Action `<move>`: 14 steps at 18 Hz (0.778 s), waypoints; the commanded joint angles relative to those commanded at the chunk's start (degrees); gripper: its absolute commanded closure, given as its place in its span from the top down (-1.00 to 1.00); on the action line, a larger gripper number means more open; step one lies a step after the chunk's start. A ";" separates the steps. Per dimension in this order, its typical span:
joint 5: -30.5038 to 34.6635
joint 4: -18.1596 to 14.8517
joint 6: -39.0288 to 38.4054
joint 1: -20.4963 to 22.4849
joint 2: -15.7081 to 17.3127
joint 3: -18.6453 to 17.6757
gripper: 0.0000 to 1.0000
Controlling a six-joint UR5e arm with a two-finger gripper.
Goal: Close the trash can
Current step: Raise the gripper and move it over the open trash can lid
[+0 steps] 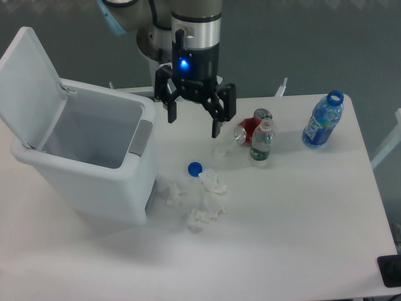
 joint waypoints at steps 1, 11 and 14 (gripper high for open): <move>0.00 0.09 -0.09 0.00 0.00 0.00 1.00; 0.09 0.09 -6.05 1.14 0.00 -0.35 1.00; 0.17 0.09 -8.60 1.32 0.09 -0.53 1.00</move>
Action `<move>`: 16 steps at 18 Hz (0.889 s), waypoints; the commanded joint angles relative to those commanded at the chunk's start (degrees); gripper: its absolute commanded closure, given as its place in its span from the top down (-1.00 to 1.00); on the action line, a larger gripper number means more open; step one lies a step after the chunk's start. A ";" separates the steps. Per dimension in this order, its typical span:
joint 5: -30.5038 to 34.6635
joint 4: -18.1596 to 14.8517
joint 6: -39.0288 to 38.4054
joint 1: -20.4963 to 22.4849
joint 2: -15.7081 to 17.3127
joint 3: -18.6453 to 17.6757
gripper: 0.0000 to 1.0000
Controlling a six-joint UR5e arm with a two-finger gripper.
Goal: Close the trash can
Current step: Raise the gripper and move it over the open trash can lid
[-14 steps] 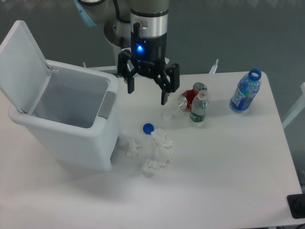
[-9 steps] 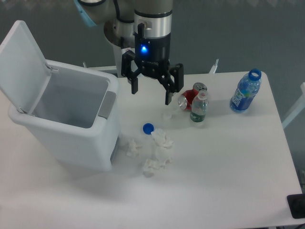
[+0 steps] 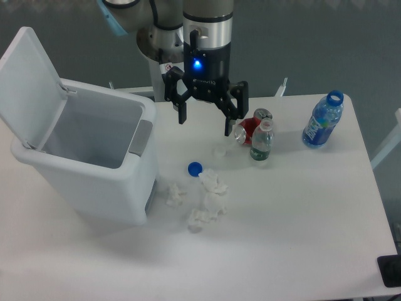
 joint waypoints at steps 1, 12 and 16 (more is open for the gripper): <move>-0.09 -0.09 -1.49 0.09 0.17 -0.09 1.00; -4.99 -0.53 -18.62 -0.79 7.38 0.53 1.00; -7.47 -0.26 -22.16 -2.28 9.32 0.26 1.00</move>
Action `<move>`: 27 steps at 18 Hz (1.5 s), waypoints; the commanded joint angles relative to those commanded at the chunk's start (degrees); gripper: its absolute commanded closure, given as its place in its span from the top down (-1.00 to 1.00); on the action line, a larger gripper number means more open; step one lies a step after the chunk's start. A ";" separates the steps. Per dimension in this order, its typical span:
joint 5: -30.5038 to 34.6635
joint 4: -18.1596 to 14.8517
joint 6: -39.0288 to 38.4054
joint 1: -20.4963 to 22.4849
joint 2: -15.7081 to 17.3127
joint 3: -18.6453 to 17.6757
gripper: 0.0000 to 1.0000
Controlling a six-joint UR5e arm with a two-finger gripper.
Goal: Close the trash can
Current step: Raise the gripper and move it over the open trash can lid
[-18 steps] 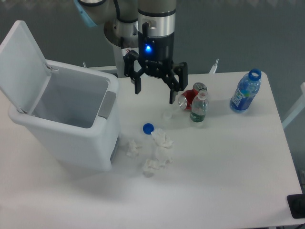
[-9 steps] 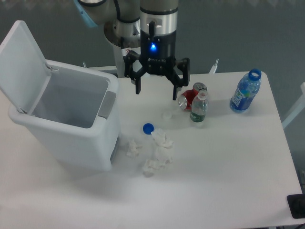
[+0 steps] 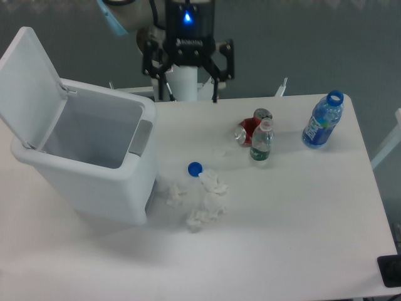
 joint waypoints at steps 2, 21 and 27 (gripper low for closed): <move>-0.70 0.00 -0.35 -2.45 0.44 0.53 1.00; -21.70 2.01 -11.69 -8.79 2.20 1.58 1.00; -22.41 2.73 -11.69 -12.30 2.02 2.64 1.00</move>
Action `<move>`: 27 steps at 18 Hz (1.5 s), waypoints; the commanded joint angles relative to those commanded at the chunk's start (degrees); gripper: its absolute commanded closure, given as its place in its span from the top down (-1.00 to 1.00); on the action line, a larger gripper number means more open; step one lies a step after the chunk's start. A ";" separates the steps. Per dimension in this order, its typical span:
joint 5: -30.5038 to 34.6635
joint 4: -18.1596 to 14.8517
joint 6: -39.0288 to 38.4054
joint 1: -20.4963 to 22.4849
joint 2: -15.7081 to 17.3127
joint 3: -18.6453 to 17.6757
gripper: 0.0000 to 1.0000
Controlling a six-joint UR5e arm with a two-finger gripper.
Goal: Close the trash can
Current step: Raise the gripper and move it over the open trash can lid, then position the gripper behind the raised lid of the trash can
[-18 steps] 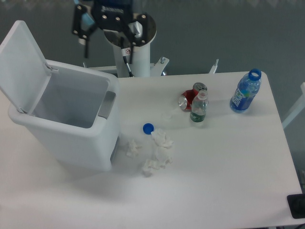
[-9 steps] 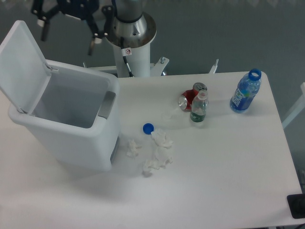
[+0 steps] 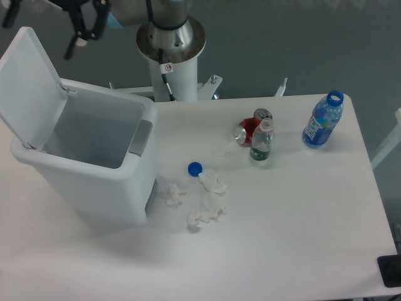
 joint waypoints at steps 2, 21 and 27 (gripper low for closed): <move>-0.44 0.00 0.00 -1.58 0.09 0.18 1.00; -4.48 0.18 0.53 -12.14 -1.93 -0.17 1.00; -4.48 0.26 0.62 -13.63 -4.04 -0.44 1.00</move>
